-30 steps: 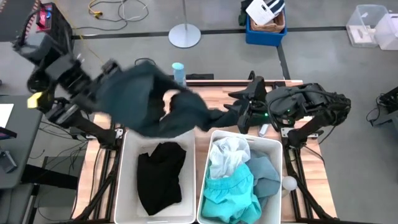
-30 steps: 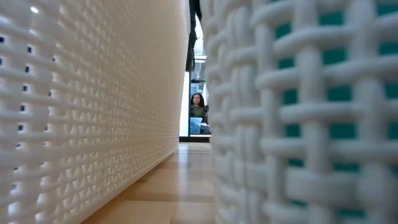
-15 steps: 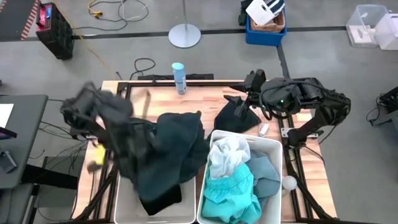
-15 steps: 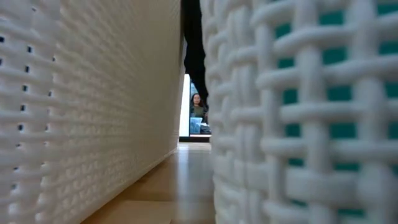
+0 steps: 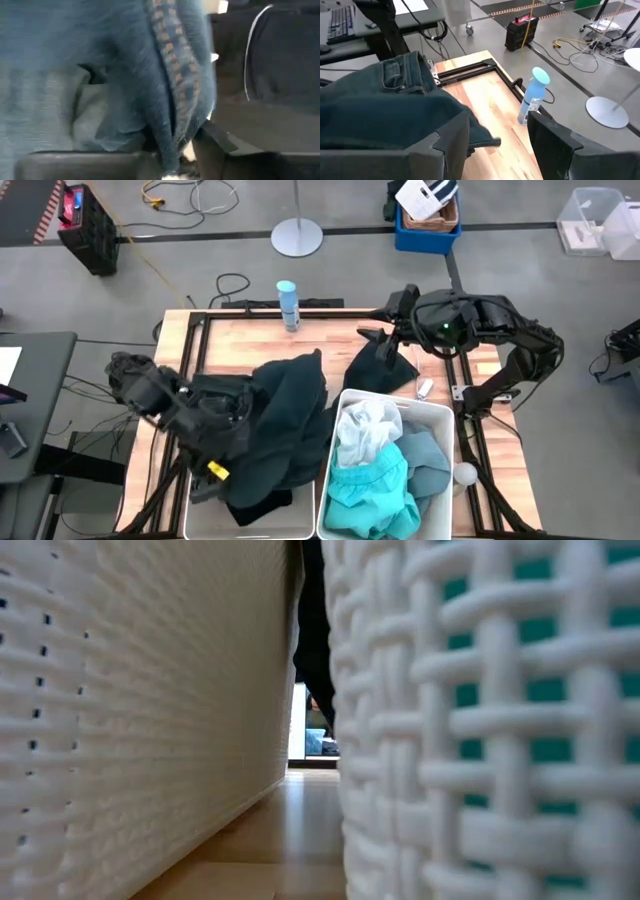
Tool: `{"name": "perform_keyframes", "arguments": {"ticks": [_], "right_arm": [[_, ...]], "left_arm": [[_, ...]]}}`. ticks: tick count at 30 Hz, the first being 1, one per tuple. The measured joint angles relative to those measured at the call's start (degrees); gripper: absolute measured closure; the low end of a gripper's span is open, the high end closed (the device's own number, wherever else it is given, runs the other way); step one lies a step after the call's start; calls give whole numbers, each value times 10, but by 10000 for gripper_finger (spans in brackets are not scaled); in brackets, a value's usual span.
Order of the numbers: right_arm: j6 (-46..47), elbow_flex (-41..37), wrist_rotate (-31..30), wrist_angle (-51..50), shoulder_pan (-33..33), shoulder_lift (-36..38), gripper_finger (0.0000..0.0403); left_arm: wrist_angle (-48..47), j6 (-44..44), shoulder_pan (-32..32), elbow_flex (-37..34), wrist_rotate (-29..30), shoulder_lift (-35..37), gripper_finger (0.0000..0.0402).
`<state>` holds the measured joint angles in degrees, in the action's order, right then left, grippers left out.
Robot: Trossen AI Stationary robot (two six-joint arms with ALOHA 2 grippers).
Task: Sort clothes
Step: Put the dark blue pants into the left white bin
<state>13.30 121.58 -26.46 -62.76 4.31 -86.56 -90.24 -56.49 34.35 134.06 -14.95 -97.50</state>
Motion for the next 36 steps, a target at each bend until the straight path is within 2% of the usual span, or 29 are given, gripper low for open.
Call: {"name": "perform_keyframes", "arguments": {"ticks": [5,8,10,13,15,16,18,23,28,29,31,33,36], "right_arm": [[-26,0,17,0,-11,0,186],[-38,0,17,2,-12,0,186],[-47,0,17,5,-15,0,186],[-60,0,28,5,-15,0,186],[-66,0,48,5,-15,0,186],[-70,0,58,5,-15,0,186],[-78,0,73,5,-11,0,186],[-106,0,77,5,-5,0,186],[-108,0,77,5,-6,0,186],[-108,0,77,5,-6,0,186],[-104,0,77,5,0,0,186],[-104,0,77,7,3,0,186],[-98,0,77,12,12,0,186]], "left_arm": [[3,-78,33,-20,68,-4,264],[3,-111,36,-33,79,-9,229],[4,-132,41,-57,45,-10,211],[21,-133,42,-96,-46,-11,200],[36,-130,43,-106,-57,-12,200],[46,-127,42,-105,-36,-12,202],[65,-114,40,-92,47,-11,209],[132,-39,3,-77,339,-9,228],[183,36,-70,-77,557,-20,222],[186,40,-90,-77,579,-21,219],[208,68,-135,-76,580,-33,216],[195,94,-167,-77,547,-43,216],[163,88,-202,-78,479,-70,215]]}}
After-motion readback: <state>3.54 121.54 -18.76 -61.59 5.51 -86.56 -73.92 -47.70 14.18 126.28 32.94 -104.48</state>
